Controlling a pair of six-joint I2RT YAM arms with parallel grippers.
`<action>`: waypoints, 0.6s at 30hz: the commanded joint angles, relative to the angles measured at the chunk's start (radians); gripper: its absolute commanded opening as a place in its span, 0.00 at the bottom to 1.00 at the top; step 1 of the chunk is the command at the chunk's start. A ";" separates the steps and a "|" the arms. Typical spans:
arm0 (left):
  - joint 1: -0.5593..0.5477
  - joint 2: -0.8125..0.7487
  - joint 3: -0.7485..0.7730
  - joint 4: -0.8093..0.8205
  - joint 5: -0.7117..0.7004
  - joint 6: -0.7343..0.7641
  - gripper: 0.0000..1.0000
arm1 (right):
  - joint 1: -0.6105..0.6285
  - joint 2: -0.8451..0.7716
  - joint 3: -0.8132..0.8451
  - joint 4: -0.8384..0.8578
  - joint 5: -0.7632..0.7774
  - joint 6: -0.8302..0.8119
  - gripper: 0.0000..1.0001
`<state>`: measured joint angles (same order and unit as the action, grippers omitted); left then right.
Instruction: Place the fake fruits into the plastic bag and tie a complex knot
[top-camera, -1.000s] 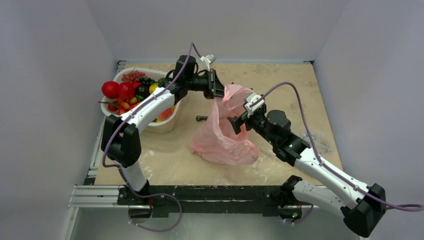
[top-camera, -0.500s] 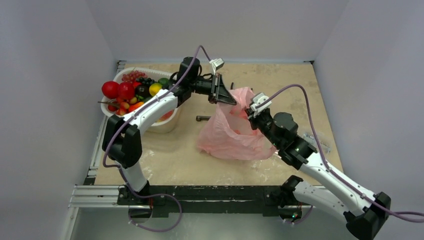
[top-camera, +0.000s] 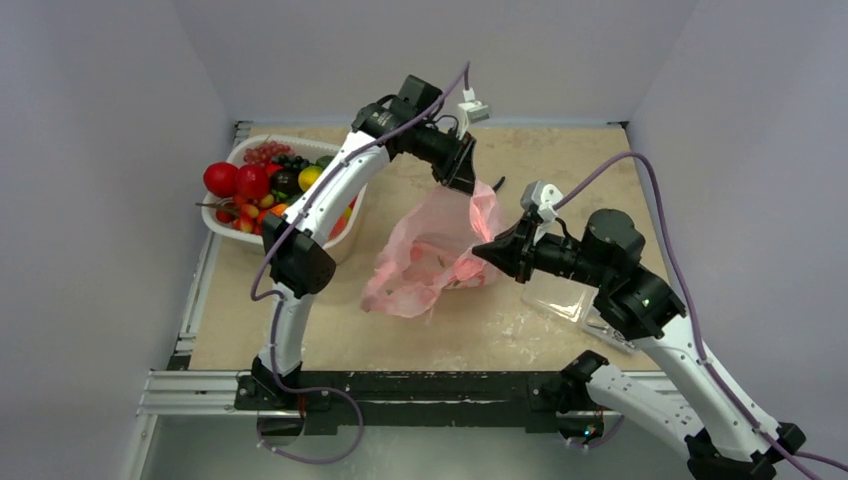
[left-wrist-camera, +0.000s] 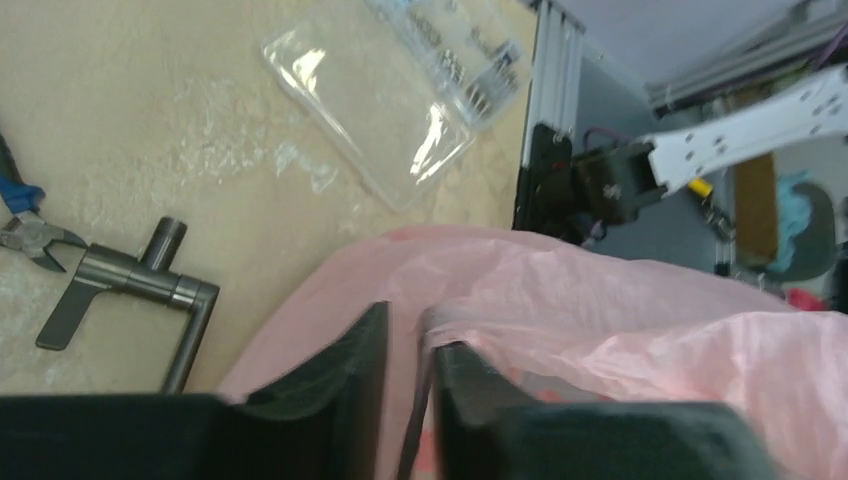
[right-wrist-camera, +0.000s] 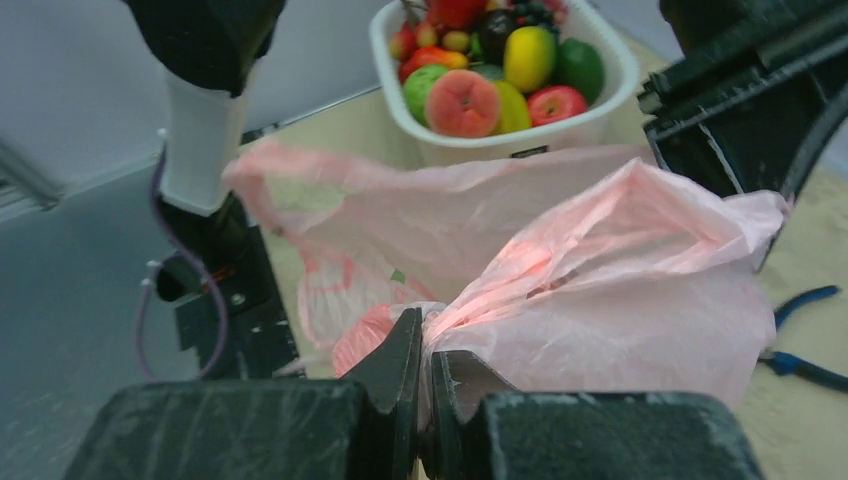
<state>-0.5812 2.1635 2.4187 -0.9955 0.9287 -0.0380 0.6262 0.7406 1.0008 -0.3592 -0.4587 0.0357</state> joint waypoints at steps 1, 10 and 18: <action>0.024 -0.039 -0.112 -0.078 -0.051 0.229 0.36 | -0.021 0.017 0.073 -0.047 -0.181 0.125 0.00; 0.093 -0.417 -0.175 -0.017 -0.425 0.136 1.00 | -0.159 -0.022 -0.041 0.022 -0.174 0.314 0.00; -0.112 -0.858 -0.627 -0.001 -0.616 0.314 1.00 | -0.253 -0.038 -0.116 0.090 -0.190 0.445 0.00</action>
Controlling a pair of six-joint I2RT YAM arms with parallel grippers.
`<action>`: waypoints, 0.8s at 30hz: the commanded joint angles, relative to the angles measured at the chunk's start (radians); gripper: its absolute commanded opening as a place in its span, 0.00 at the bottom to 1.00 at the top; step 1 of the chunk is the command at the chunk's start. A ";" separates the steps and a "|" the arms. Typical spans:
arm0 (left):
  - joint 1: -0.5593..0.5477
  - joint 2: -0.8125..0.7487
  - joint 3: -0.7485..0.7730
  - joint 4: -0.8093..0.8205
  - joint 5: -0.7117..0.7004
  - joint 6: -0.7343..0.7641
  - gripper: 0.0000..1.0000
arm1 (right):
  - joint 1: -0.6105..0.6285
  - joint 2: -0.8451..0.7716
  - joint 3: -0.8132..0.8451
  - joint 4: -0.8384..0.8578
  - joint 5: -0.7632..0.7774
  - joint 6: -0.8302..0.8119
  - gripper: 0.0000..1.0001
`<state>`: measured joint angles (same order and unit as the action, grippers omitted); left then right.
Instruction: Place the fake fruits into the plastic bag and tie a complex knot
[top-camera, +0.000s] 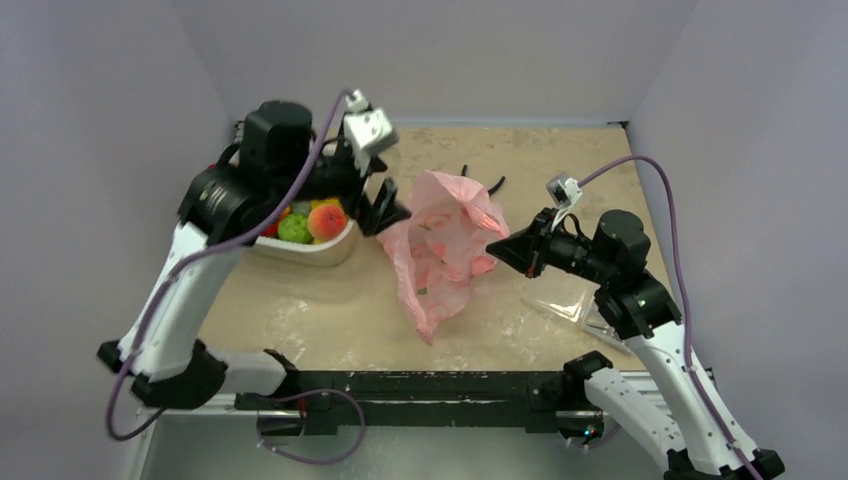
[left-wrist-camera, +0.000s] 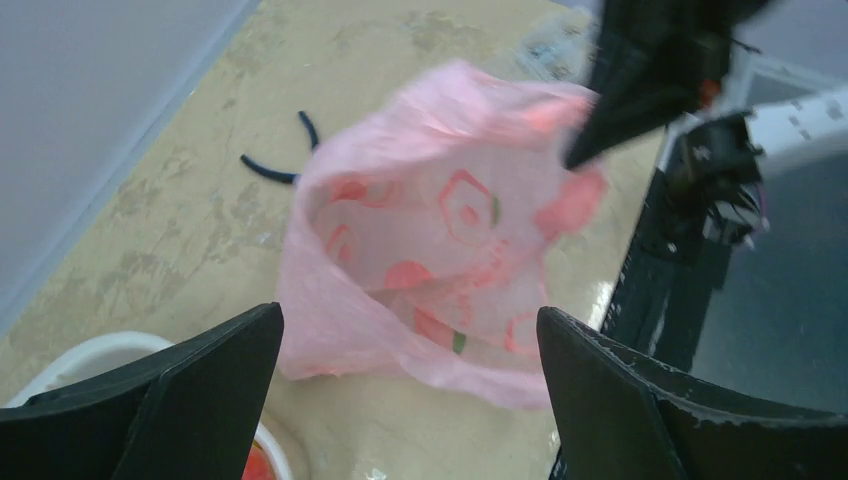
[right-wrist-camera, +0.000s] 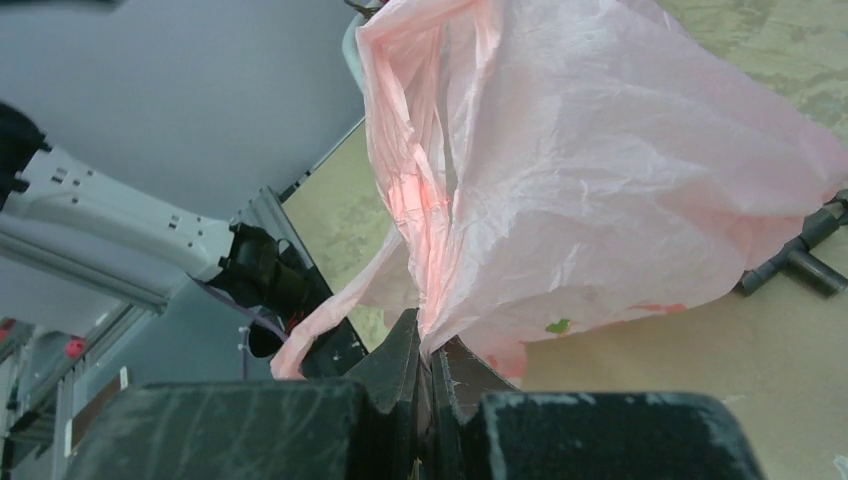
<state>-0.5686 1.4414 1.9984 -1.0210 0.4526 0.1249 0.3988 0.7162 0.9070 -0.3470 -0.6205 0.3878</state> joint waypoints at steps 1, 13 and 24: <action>-0.159 -0.151 -0.228 0.019 -0.159 0.187 1.00 | -0.028 -0.012 -0.023 0.081 -0.029 0.101 0.00; -0.501 -0.096 -0.375 0.262 -0.162 0.230 0.90 | -0.045 0.006 0.025 0.090 -0.032 0.117 0.00; -0.105 -0.068 -0.621 0.060 -0.153 0.362 0.16 | -0.059 -0.064 0.142 -0.226 -0.094 -0.043 0.00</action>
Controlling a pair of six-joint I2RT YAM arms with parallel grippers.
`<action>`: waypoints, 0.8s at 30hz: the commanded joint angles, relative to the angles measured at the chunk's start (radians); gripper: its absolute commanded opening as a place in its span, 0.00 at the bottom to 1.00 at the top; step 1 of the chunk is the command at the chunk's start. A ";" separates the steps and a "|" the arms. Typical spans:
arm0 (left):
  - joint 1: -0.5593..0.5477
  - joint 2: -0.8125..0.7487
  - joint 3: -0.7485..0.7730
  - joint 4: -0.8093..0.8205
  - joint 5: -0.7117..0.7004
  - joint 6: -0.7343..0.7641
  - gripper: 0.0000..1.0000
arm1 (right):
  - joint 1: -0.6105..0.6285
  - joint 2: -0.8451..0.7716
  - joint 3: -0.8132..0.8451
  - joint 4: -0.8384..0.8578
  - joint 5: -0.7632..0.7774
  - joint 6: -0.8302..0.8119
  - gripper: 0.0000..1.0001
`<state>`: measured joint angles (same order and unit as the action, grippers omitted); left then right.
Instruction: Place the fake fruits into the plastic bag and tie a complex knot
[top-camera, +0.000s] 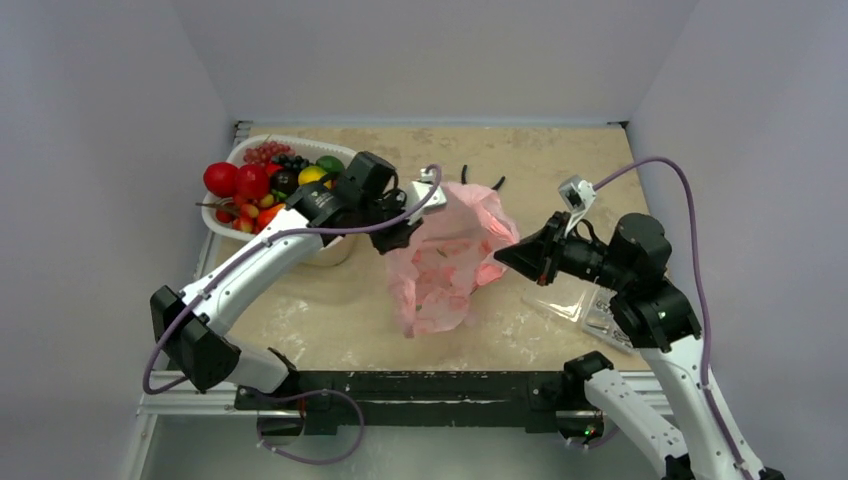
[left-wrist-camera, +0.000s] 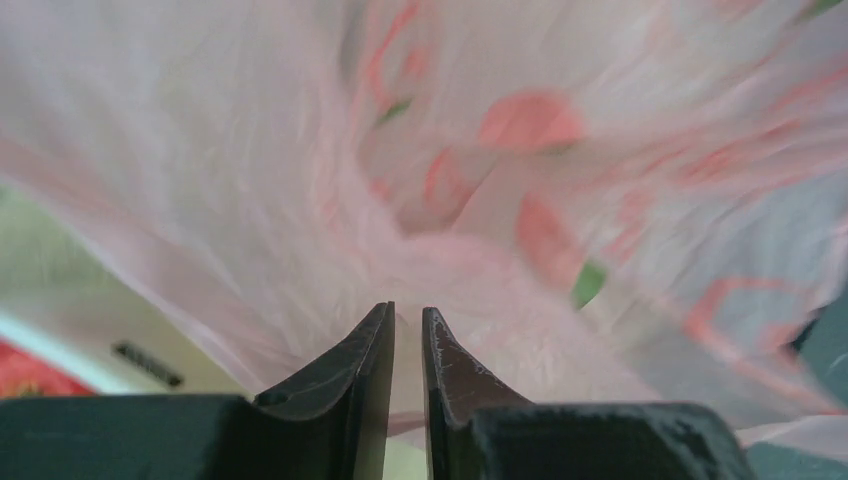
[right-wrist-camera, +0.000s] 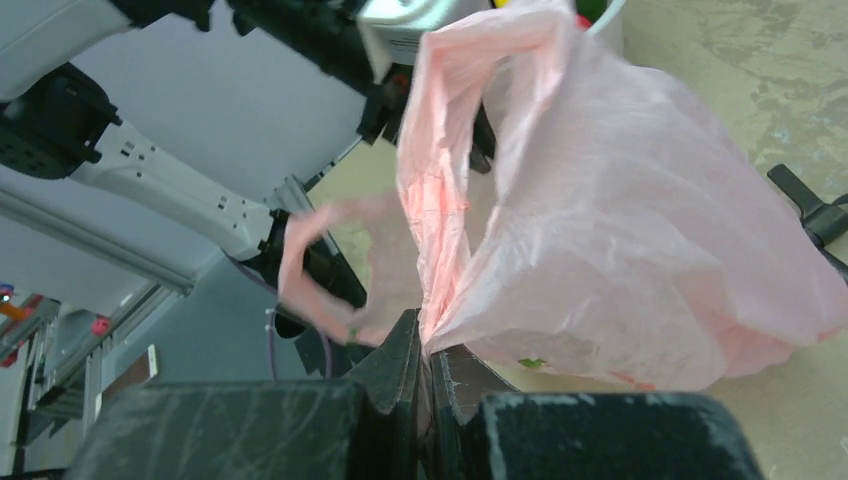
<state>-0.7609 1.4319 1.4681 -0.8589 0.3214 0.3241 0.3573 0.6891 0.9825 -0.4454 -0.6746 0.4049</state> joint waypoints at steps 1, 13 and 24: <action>0.094 -0.045 -0.107 -0.139 -0.061 0.241 0.17 | -0.026 -0.035 0.077 -0.137 -0.052 -0.056 0.00; 0.152 -0.138 -0.005 -0.184 0.271 0.359 0.60 | -0.046 0.007 0.191 -0.191 -0.077 -0.053 0.00; 0.074 -0.180 -0.109 0.331 0.242 -0.018 0.79 | -0.055 -0.011 0.125 -0.212 -0.083 -0.059 0.00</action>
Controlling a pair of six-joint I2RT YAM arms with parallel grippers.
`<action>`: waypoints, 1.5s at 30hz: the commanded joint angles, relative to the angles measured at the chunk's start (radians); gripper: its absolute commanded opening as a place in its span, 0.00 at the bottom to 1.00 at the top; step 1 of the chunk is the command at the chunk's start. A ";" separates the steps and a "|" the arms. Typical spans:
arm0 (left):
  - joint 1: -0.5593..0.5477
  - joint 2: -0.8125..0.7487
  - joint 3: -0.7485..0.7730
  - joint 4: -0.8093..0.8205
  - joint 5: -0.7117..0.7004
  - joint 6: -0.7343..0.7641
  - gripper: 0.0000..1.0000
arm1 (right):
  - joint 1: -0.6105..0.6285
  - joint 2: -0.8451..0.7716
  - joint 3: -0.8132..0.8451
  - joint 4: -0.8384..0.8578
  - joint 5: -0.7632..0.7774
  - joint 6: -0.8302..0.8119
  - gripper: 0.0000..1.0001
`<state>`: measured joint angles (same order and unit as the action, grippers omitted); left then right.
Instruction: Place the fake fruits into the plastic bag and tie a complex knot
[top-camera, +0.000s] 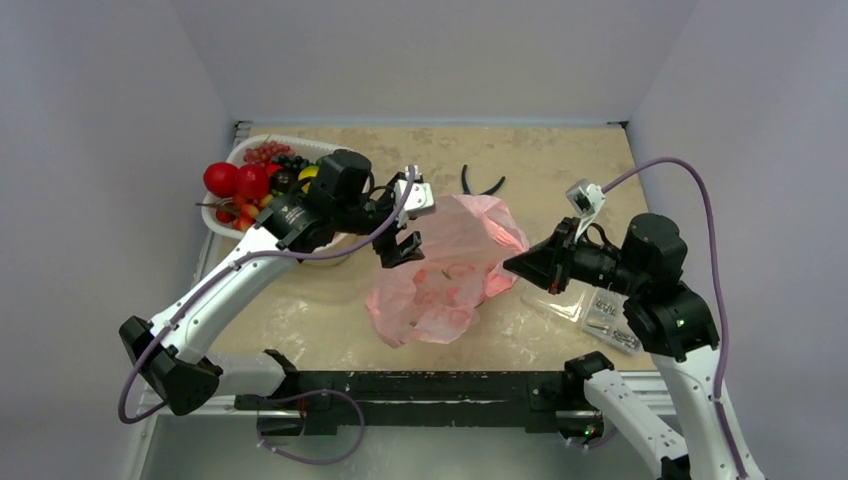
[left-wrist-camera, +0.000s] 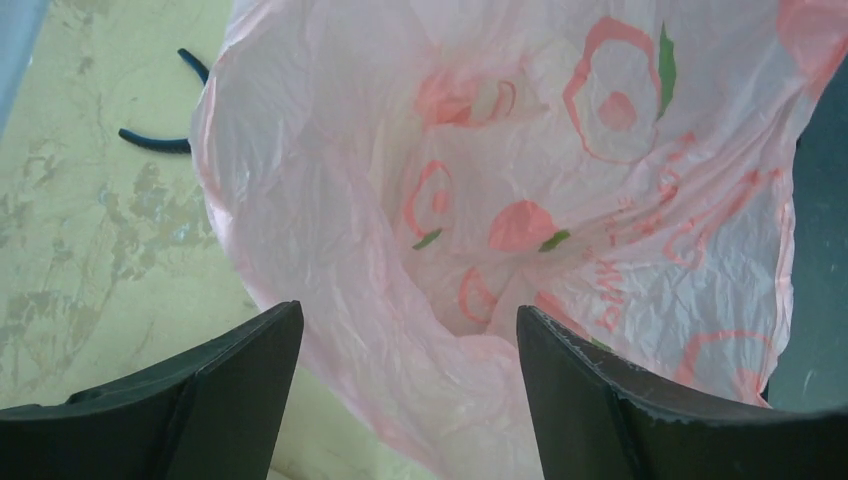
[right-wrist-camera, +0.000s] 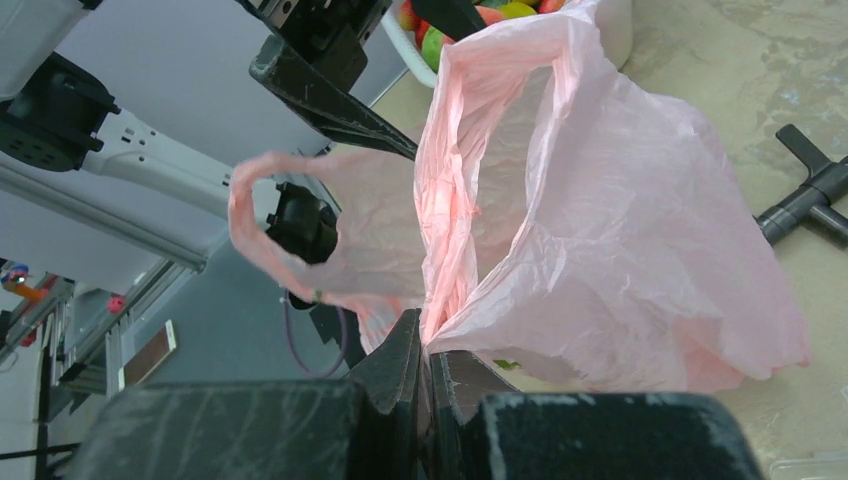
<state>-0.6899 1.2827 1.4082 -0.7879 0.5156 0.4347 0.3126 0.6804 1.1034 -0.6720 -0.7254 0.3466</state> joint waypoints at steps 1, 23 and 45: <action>-0.007 -0.027 -0.052 0.286 0.054 -0.123 0.80 | -0.014 -0.002 0.002 0.018 -0.039 0.004 0.00; -0.006 0.254 0.033 0.191 -0.089 -0.126 0.02 | -0.028 -0.034 0.012 -0.139 0.329 -0.096 0.37; 0.100 0.473 0.214 0.082 0.112 -0.068 0.00 | -0.025 0.058 -0.120 0.201 0.397 -0.319 0.99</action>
<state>-0.6209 1.7142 1.5314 -0.6857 0.5518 0.3344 0.2867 0.7662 1.0405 -0.5991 -0.2325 0.1284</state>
